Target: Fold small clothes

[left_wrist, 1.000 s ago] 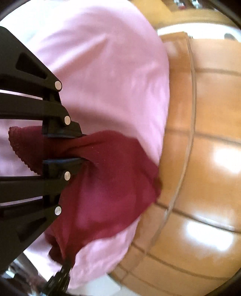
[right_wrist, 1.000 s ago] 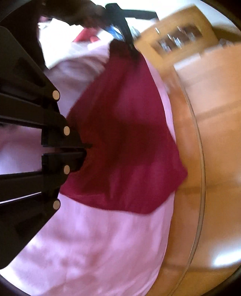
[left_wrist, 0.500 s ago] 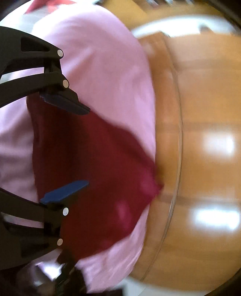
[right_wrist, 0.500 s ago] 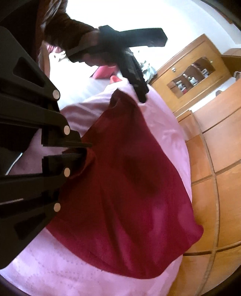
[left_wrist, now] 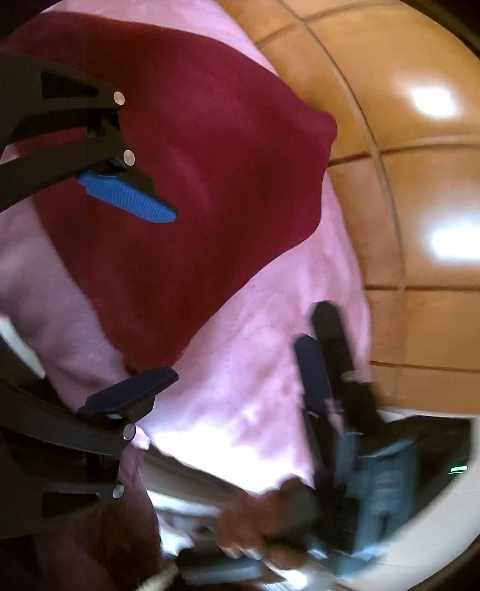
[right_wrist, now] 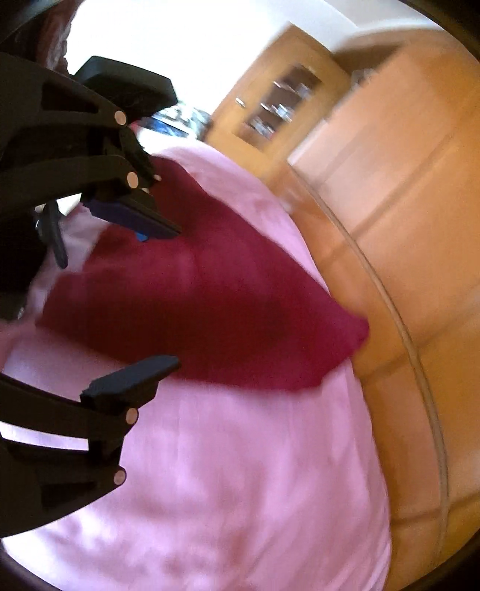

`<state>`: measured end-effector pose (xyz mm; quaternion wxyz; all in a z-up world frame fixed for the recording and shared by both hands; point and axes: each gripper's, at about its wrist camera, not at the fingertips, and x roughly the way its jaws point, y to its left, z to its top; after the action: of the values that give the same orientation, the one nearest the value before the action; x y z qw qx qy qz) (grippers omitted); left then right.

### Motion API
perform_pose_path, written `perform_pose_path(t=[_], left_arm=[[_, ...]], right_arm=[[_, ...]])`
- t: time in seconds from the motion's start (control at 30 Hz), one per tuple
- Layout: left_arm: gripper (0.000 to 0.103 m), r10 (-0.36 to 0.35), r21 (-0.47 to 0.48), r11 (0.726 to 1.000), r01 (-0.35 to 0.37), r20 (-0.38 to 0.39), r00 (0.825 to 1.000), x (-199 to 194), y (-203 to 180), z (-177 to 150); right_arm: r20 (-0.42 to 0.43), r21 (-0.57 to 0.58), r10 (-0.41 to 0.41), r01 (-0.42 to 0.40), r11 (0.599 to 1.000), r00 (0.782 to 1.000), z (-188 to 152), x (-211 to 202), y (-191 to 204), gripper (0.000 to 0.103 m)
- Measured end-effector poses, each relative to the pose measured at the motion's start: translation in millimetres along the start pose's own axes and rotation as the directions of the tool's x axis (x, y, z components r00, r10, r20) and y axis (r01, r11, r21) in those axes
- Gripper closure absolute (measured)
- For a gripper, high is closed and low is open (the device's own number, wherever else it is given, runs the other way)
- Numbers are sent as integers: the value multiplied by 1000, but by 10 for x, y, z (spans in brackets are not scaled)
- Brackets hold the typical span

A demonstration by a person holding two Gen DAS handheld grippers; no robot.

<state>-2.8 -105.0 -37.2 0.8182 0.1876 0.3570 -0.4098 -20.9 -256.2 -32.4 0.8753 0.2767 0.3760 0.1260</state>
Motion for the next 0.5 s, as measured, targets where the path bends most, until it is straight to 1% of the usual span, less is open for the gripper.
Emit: perform_pose_path(t=[0.07,0.1,0.13,0.17,0.2,0.23,0.27,0.3,0.37,0.4,0.43,0.5], left_arm=[[23,-3,33,999,4,-45,999,197,-101,-11],[23,39,60,998,-35,-66,997,300,-143,-23],[27,84,86,993,-77,-82,993,385,-179,-72],[65,85,90,993,-75,-103,991,451,-174,-79],[89,62,67,996,-53,-132,989,514,-138,-70],[91,20,-8,1000,-21,-124,992,471,-4,-53],[96,-7,-52,999,2,-98,995,389,92,-51],[96,-7,-121,993,1,-45,999,204,283,-11],[96,2,-230,973,7,37,999,-97,631,30],[96,12,-300,954,13,83,997,-266,849,48],[96,43,-381,924,12,136,990,-501,1136,50],[96,108,-484,875,8,212,971,-861,1541,13]], right_arm=[[8,38,-49,48,998,999,-15,-12,-138,37],[6,52,-57,57,997,998,-22,8,-162,37],[1,66,-61,61,996,998,-35,-5,-187,37],[-6,73,-71,71,995,997,-42,19,-217,37],[-11,73,-84,85,994,996,-41,35,-238,37],[-15,75,-90,91,993,996,-40,59,-248,37],[-20,79,-89,90,993,996,-28,59,-277,37],[-23,81,-91,92,992,996,-18,84,-293,37],[-26,70,-103,105,992,994,12,150,-310,37],[-36,68,-103,105,992,994,52,205,-356,37],[-44,64,-100,103,993,994,69,256,-353,38],[-63,46,-102,105,993,993,101,433,-338,38]])
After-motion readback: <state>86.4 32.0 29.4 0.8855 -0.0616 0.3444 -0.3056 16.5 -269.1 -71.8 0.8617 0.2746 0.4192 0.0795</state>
